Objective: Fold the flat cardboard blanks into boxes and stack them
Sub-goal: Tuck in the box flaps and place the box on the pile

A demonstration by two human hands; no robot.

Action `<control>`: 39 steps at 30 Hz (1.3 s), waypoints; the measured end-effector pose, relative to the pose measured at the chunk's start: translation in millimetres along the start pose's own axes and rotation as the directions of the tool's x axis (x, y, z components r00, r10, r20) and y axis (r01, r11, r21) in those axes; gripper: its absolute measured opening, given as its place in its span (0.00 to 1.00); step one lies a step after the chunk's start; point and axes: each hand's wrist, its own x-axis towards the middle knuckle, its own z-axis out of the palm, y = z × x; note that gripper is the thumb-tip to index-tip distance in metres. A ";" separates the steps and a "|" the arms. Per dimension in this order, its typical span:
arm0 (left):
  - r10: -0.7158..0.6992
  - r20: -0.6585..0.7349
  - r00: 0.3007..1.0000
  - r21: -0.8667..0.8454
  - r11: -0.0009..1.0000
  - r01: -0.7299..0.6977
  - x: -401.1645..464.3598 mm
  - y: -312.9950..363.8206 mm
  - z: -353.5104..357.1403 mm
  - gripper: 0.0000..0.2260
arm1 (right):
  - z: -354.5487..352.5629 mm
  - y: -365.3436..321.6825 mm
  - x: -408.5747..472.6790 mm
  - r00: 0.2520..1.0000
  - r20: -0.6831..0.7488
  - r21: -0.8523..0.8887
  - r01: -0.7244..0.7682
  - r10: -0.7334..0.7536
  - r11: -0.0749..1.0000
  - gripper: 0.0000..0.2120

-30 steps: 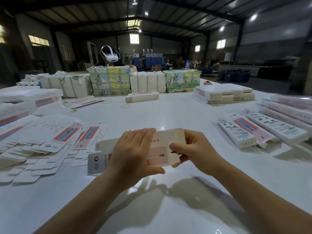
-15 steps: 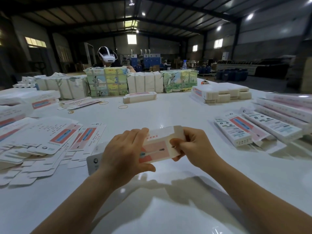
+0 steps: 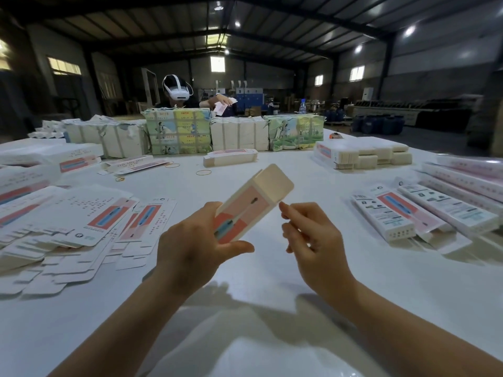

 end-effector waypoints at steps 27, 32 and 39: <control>0.019 0.289 0.957 -0.025 1.000 -0.013 -0.2 1.4 3.9 0.30 | -11.3 -3.8 2.7 0.984 0.157 -0.120 0.108 -0.088 0.987 0.09; -0.005 0.205 0.979 -0.052 0.998 0.016 -2.1 9.6 9.4 0.33 | -1.4 -19.9 -3.3 0.972 0.153 0.153 -0.200 0.176 0.968 0.27; -0.010 0.151 0.988 0.035 0.999 0.005 -2.8 15.5 14.5 0.33 | -1.3 -15.3 3.5 0.953 0.123 0.199 -0.298 0.278 0.934 0.25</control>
